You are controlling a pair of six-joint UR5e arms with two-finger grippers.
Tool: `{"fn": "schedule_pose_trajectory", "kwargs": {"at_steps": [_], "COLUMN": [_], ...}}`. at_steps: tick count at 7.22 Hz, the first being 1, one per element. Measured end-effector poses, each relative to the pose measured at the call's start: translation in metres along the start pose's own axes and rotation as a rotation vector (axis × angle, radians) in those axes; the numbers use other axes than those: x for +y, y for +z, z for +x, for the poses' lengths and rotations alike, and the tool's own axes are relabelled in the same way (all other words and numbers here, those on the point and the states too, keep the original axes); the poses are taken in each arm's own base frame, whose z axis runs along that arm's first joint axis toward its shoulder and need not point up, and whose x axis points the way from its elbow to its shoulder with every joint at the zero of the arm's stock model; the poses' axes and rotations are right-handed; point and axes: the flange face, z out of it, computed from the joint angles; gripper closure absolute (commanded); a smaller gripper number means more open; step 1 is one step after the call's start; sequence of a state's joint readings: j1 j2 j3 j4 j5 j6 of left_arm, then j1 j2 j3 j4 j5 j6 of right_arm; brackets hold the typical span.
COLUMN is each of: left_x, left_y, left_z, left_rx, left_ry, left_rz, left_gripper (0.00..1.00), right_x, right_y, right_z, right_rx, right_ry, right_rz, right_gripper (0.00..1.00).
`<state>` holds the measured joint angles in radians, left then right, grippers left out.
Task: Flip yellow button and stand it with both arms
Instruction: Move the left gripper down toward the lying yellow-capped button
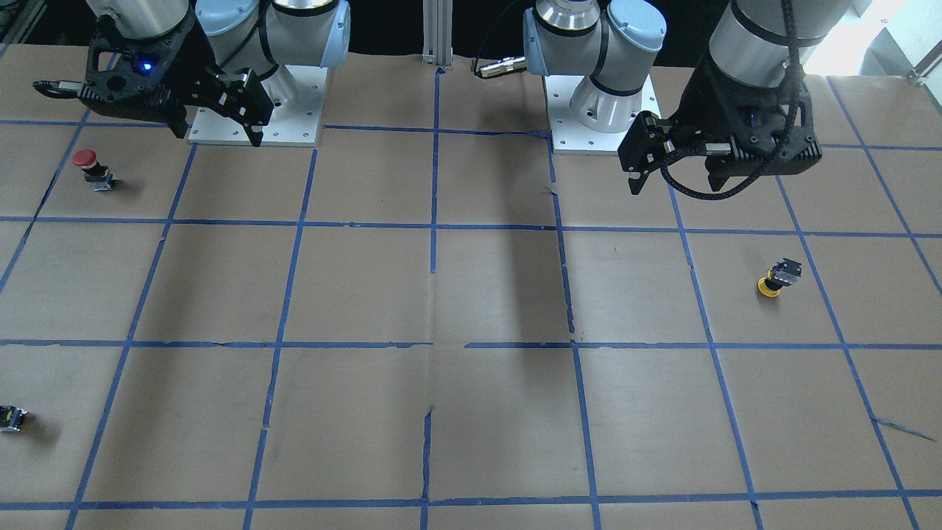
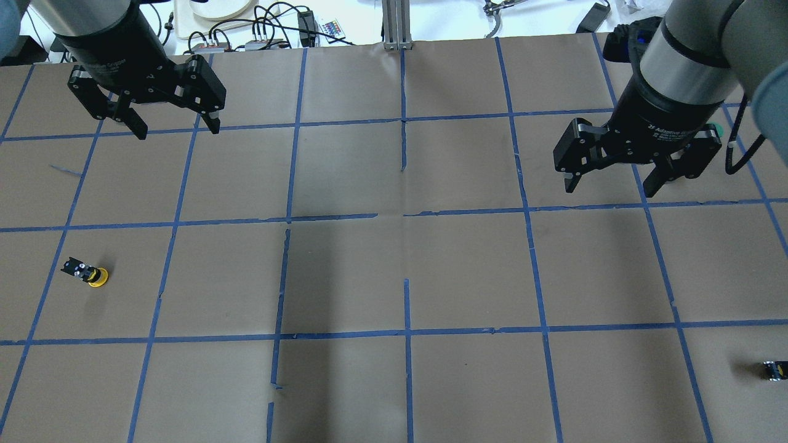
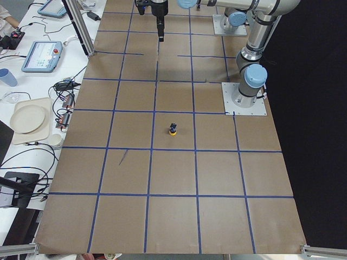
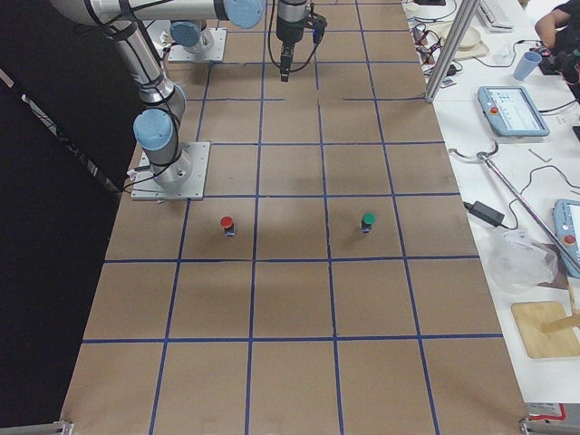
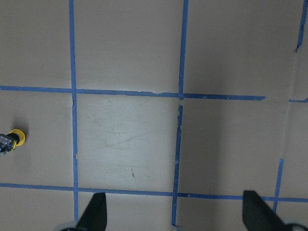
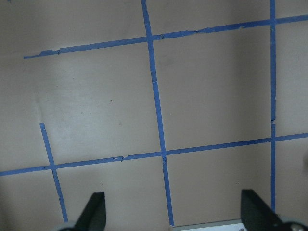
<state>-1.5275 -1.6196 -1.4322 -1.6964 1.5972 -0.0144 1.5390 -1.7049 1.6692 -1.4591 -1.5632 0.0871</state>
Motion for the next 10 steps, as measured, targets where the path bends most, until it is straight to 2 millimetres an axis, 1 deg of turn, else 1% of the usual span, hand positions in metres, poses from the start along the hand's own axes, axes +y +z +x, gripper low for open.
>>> {"fn": "schedule_pose_trajectory", "kwargs": {"at_steps": [1,2,3,4,5,6,7,9,10], "left_x": [-0.003,-0.009,-0.019,-0.034,-0.049,-0.060,-0.063,-0.051,-0.044], "left_y": [0.004,0.009,0.015,0.026,0.039,0.051,0.062,0.089,0.107], "left_z": [-0.003,-0.013,-0.030,-0.060,-0.095,-0.130,-0.165,-0.243,-0.277], "left_rx": [-0.001,-0.003,-0.003,-0.001,0.003,0.008,0.015,0.039,0.038], "left_ry": [-0.006,-0.023,-0.055,-0.095,-0.118,-0.110,-0.070,0.042,0.098], "left_rz": [-0.008,-0.014,-0.019,-0.029,-0.045,-0.054,-0.059,-0.072,-0.050], "left_gripper": [0.01,0.01,0.01,0.01,0.03,0.03,0.03,0.02,0.02], "right_x": [0.000,0.000,0.000,0.000,0.000,0.000,0.000,-0.001,0.000], "right_y": [0.000,0.000,0.000,0.000,0.000,0.000,0.001,0.001,0.001], "right_z": [0.000,0.000,0.000,0.000,0.000,0.000,0.000,0.000,0.000], "right_rx": [-0.001,-0.001,0.000,-0.001,0.000,0.001,0.001,0.002,0.001], "right_ry": [0.000,0.000,-0.001,-0.001,-0.002,-0.002,-0.002,-0.001,-0.001], "right_rz": [0.001,0.001,0.002,0.002,0.001,0.001,0.001,0.001,0.001], "right_gripper": [0.00,0.00,0.00,0.00,0.00,0.00,0.00,0.00,0.00]}}
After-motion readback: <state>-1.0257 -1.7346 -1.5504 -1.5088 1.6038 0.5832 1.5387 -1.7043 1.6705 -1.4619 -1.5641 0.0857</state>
